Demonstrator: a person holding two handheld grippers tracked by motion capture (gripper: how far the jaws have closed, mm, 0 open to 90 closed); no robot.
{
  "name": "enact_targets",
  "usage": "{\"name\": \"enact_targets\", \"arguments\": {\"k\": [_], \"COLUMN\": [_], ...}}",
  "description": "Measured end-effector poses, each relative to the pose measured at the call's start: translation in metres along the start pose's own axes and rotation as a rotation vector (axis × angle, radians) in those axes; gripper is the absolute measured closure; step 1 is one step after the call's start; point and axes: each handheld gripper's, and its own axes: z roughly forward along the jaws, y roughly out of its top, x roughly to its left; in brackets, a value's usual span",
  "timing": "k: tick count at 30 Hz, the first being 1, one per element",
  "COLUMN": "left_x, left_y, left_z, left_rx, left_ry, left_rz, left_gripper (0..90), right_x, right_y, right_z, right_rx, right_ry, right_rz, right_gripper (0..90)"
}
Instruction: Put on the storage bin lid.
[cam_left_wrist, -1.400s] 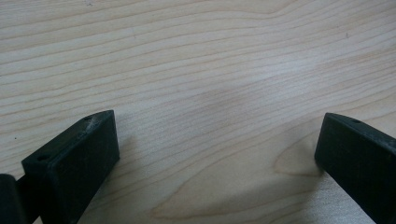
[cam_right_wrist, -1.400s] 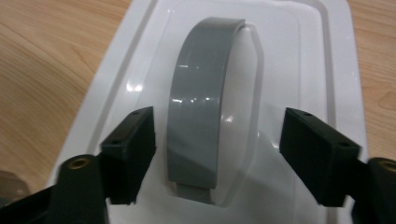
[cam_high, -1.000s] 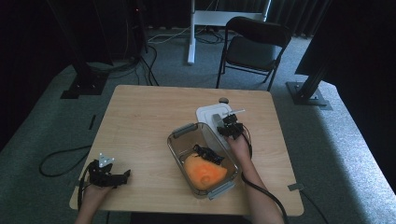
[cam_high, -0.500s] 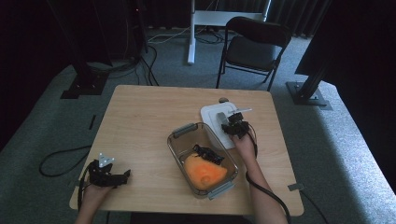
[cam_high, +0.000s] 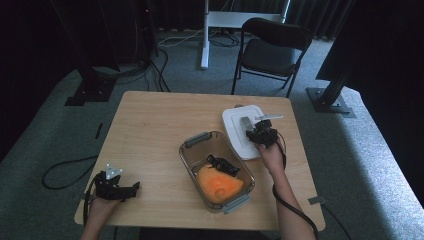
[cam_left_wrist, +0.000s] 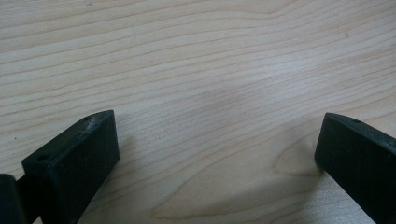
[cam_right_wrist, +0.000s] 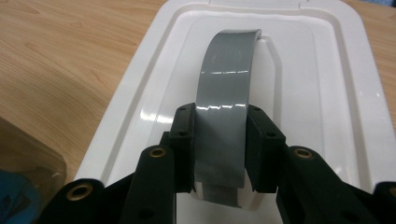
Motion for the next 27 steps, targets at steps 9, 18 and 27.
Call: {"name": "enact_targets", "arguments": {"k": [9,18,27], "left_x": [0.000,0.000,0.000], "left_y": [0.000,0.000,0.000], "left_z": [0.000,0.000,0.000], "left_rx": [0.000,0.000,0.000], "left_ry": [0.000,0.000,0.000], "left_rz": [0.000,0.000,0.000], "left_gripper": [0.2,0.2,0.2], "right_x": [-0.004,-0.002,0.002], "right_y": [0.005,0.008,0.012], "right_z": [-0.029,-0.049,-0.072], "right_rx": [-0.030,-0.054,-0.098], "right_ry": [-0.010,-0.029,-0.016], "right_rz": [0.014,0.006,-0.001], "right_gripper": [67.4,67.4,67.4]}}
